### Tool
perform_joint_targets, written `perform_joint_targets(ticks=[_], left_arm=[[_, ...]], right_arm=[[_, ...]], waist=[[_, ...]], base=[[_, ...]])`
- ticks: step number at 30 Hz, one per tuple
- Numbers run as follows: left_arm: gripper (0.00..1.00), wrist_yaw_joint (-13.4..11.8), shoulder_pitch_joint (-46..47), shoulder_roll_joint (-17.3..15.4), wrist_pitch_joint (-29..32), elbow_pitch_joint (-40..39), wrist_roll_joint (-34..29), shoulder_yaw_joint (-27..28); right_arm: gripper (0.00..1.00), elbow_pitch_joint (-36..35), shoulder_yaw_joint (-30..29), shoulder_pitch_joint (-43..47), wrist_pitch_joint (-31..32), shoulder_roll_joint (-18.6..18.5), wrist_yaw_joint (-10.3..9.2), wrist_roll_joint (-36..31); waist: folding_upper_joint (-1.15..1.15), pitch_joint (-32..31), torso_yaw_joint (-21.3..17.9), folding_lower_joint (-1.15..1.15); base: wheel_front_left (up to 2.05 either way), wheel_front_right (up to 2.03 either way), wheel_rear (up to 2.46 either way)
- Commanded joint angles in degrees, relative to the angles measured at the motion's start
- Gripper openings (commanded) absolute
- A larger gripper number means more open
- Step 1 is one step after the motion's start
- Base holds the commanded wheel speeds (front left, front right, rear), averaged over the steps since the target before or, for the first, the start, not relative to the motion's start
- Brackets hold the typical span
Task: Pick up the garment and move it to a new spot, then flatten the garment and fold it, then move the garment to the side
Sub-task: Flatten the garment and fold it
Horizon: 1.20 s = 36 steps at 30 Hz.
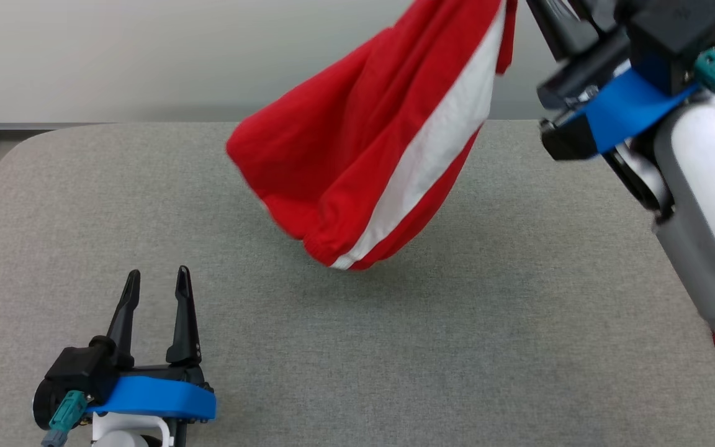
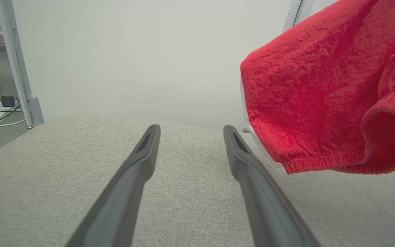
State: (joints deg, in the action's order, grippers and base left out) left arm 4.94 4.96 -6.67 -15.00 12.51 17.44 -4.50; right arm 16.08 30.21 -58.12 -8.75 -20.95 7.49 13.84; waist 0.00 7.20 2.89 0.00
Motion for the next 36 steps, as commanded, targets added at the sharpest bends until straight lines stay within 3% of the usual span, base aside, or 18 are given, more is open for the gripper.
perform_joint_targets(ticks=[1, 5, 6, 15, 16, 17, 24, 36], left_arm=[[1.00, 0.10, -0.08, 0.17, -0.25, -0.08, -0.36, 0.40], [1.00, 0.37, -0.21, 0.17, -0.25, -0.15, -0.59, 0.80], [1.00, 0.52, 0.15, 0.14, -0.25, -0.20, -0.77, 0.96], [1.00, 0.96, 1.53, -0.40, -0.25, -0.01, -1.47, 1.38], [1.00, 1.02, 1.64, -0.38, -0.25, 0.05, -1.45, 1.37], [1.00, 1.07, 1.73, -0.38, -0.25, 0.14, -1.53, 1.34], [1.00, 1.22, 1.21, 0.11, -0.25, 0.85, -1.76, 1.20], [1.00, 1.67, -1.54, 1.04, -0.25, 1.31, -1.76, 1.11]], right_arm=[[0.00, 1.20, -1.32, 5.58, -0.11, -1.79, 0.00, 0.69], [0.00, 3.24, -4.89, 14.02, 0.89, -3.92, 0.01, 1.52], [0.00, 5.25, -6.73, 20.06, 1.03, -4.57, 0.01, 2.25], [0.00, 14.54, -15.64, 33.40, 1.00, -1.79, 0.01, 1.32], [0.20, 15.44, -16.83, 34.03, 1.60, -1.19, 0.01, 1.25], [1.00, 15.78, -17.79, 34.25, 1.76, -0.95, 0.01, 0.56], [1.00, 13.73, -24.20, 38.12, -0.40, 0.48, 0.01, -2.88], [1.00, -1.98, -31.32, 52.80, -2.47, 12.86, 0.01, -2.91]], waist=[[0.00, -0.11, -0.54, 0.00], [0.00, 0.20, -1.35, 0.00], [0.00, 0.72, -1.73, 0.00], [0.00, 2.38, -3.27, 0.00], [0.00, 2.38, -3.38, 0.00], [0.00, 2.34, -3.46, 0.00], [0.00, 0.89, -3.74, 0.00], [0.00, -3.06, -5.14, 0.00]], base=[[0.00, 0.00, 0.00], [0.00, 0.00, 0.00], [0.00, 0.00, 0.00], [0.00, 0.00, 0.00], [0.00, 0.00, 0.00], [0.00, 0.00, 0.00], [0.00, 0.00, 0.00], [0.00, 0.00, 0.00]])
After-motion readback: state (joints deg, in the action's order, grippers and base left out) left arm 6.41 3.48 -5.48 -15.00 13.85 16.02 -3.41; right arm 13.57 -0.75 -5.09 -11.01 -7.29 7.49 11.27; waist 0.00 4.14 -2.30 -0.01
